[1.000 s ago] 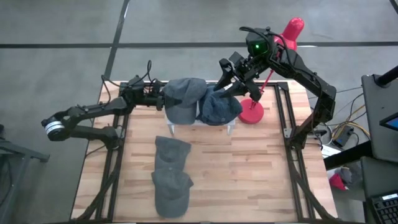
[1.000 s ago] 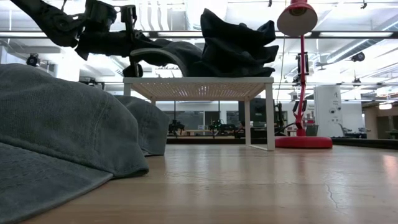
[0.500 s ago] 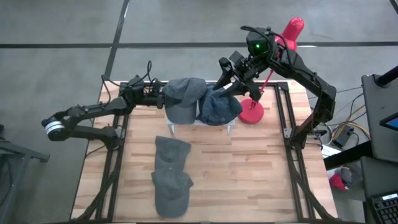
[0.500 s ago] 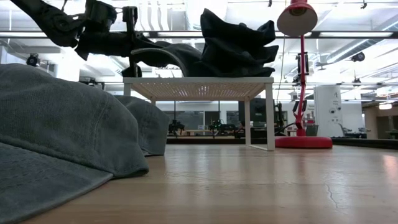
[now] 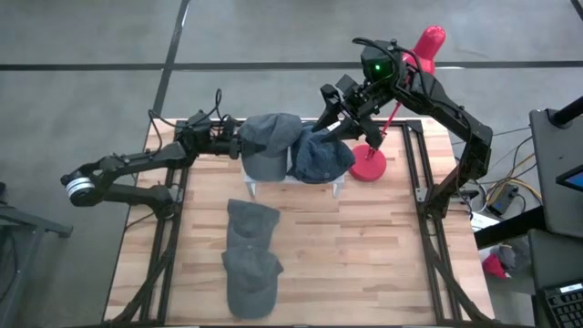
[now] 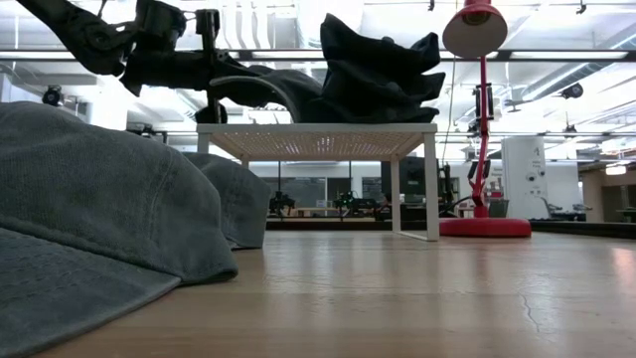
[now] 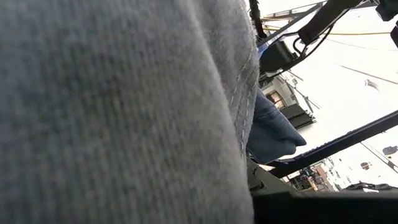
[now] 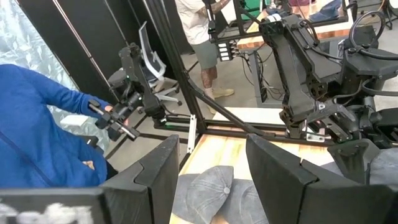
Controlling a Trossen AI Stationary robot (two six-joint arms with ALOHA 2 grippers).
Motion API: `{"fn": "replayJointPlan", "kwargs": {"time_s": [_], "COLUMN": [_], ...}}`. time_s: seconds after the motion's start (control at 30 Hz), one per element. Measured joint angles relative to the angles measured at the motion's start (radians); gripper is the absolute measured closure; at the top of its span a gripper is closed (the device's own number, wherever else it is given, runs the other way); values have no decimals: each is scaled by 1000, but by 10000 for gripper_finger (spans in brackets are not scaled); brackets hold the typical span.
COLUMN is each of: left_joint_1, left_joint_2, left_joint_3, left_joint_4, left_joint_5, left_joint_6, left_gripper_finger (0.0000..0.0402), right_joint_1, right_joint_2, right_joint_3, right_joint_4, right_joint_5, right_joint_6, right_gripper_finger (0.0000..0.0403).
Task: Pick & Place hat
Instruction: Put the left gray cap on the shelf
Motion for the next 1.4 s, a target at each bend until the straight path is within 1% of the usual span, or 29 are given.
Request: {"fn": "replayJointPlan", "kwargs": {"time_s": [0.13,0.23,0.37,0.67,0.8,1.0,1.13,1.4], "left_joint_1": [0,0,0,0,1,2,5,5], "left_joint_2": [0,0,0,0,0,0,0,0], "left_joint_3": [0,0,0,0,0,0,0,0], "left_joint_4": [3,3,0,5,0,-48,-109,-142], "left_joint_5": [0,0,-3,15,35,72,72,87], "left_joint_6": [0,-9,-16,5,12,80,133,203], "left_gripper_finger": [392,376,333,216,183,172,172,172], "right_joint_1": [0,0,0,0,0,0,0,0], "right_joint_2": [0,0,0,0,0,0,0,0], "right_joint_3": [0,0,0,0,0,0,0,0], "right_joint_4": [0,0,0,0,0,-1,-1,-1], "right_joint_5": [0,0,0,0,-1,-2,-2,-2], "right_joint_6": [0,0,0,0,0,0,0,1], "right_gripper_finger": [220,220,220,220,220,220,220,220]}}
